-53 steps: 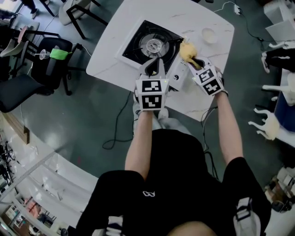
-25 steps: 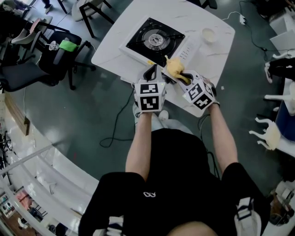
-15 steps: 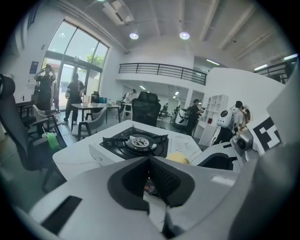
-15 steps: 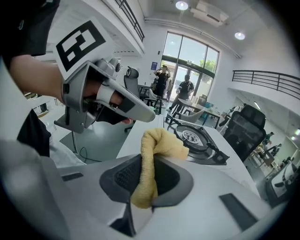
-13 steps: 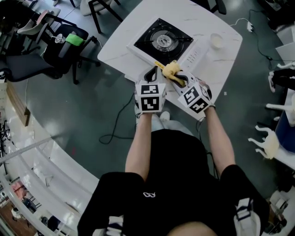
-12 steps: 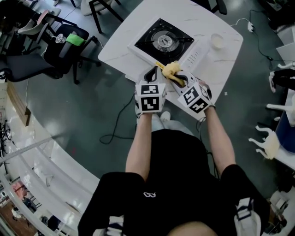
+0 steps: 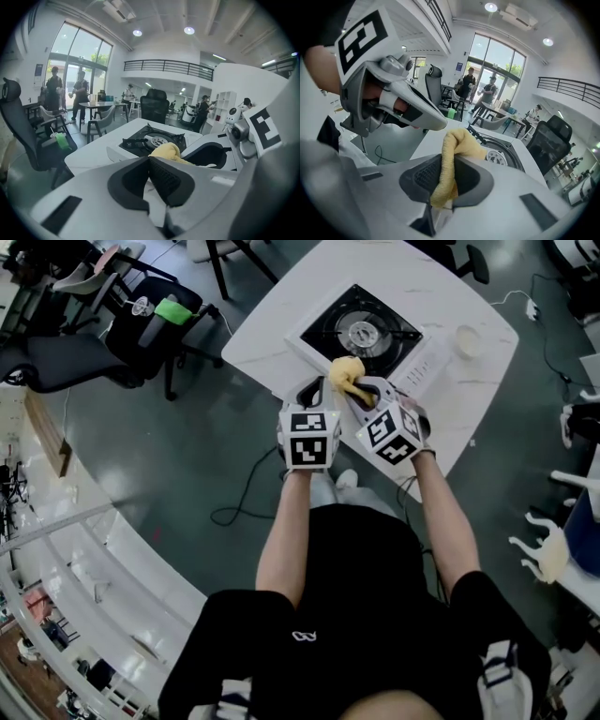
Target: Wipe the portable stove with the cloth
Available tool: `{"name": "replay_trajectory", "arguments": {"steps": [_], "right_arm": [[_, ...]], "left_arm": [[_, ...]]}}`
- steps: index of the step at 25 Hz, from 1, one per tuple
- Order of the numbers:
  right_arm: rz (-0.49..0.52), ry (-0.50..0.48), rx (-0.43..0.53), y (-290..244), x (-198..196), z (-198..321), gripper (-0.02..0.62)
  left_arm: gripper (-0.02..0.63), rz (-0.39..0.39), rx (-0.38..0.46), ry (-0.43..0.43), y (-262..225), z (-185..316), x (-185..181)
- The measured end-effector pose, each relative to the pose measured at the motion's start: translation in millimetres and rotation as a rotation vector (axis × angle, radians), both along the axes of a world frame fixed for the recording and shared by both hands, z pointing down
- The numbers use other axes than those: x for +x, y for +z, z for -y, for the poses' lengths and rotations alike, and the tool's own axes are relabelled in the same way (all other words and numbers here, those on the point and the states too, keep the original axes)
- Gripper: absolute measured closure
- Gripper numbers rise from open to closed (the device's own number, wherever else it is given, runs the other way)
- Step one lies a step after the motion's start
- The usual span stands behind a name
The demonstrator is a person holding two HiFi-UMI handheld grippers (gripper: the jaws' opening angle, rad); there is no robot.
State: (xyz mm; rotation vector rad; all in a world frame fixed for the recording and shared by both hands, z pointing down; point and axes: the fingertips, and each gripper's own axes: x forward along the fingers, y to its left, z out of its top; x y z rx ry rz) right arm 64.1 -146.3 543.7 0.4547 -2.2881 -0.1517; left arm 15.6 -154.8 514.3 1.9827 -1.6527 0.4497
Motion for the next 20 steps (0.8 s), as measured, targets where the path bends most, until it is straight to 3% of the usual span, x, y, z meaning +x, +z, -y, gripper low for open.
{"name": "replay_trajectory", "arguments": {"steps": [11, 20], "right_arm": [[-0.081, -0.002, -0.034, 16, -33, 33, 0.545], [-0.050, -0.025, -0.058, 20, -63, 51, 0.545]], "left_arm": [[0.614, 0.006, -0.041, -0.030, 18, 21, -35], [0.613, 0.006, -0.058, -0.062, 27, 37, -61]]}}
